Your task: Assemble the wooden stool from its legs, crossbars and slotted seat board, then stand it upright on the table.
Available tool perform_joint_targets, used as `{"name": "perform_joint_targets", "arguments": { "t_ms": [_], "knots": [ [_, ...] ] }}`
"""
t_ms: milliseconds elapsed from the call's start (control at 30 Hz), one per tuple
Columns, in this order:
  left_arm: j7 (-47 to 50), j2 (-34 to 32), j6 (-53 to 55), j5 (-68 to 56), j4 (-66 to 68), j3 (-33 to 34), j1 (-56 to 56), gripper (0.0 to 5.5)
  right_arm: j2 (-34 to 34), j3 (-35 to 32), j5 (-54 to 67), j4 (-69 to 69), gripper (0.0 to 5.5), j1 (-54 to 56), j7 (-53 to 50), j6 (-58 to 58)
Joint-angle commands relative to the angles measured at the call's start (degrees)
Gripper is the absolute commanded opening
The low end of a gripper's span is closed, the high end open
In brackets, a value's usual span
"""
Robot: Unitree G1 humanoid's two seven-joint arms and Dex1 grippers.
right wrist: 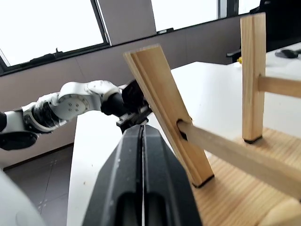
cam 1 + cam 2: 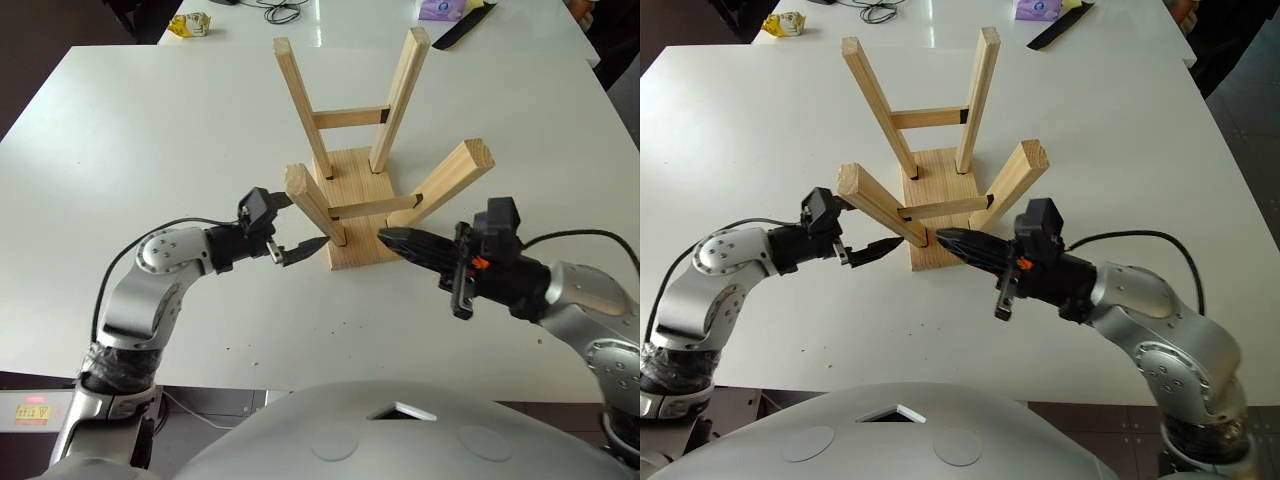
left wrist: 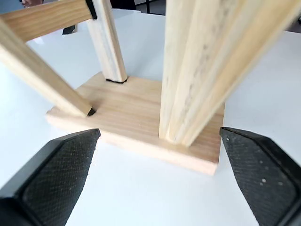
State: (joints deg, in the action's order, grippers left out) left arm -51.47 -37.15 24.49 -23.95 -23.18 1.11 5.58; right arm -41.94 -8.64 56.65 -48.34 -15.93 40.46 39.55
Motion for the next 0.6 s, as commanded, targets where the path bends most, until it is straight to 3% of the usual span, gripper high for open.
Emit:
{"name": "perform_joint_targets", "arguments": {
  "t_ms": [33,133,233,300,367,500,600],
  "knots": [
    [-1.46,-3.34,-0.06,-3.8,0.0,9.97,6.1,4.73,-4.67,-6.25,-6.4,5.56,0.02,-7.1,5.89,-3.09],
    [4.01,-0.81,1.13,-6.19,-0.2,17.79,8.68,4.73,-1.97,-6.79,-14.66,11.65,0.02,-4.63,-2.7,-4.6],
    [14.86,4.91,3.56,-6.12,-4.85,19.69,8.97,4.73,3.3,-7.16,-19.4,14.7,0.02,-0.55,-13.75,-3.7],
    [21.27,10.09,5.87,-6.38,-8.19,16.52,9.68,4.73,5.85,-5.92,-21.95,14.97,0.02,1.28,-17.61,-4.2],
    [25.54,15.19,6.41,-6.1,-9.23,12.42,10.89,4.37,7.98,-4.12,-23.74,15.78,0.0,3.91,-19.57,-4.88],
    [32.03,18.17,2.55,4.25,-9.04,4.39,12.12,3.79,9.29,-2.01,-27.44,19.04,0.0,9.72,-20.91,-5.88],
    [35.28,19.53,0.74,8.3,-8.34,3.27,12.29,3.45,9.47,-1.96,-29.05,21.11,0.0,13.05,-21.12,-5.93]
  ]
}}
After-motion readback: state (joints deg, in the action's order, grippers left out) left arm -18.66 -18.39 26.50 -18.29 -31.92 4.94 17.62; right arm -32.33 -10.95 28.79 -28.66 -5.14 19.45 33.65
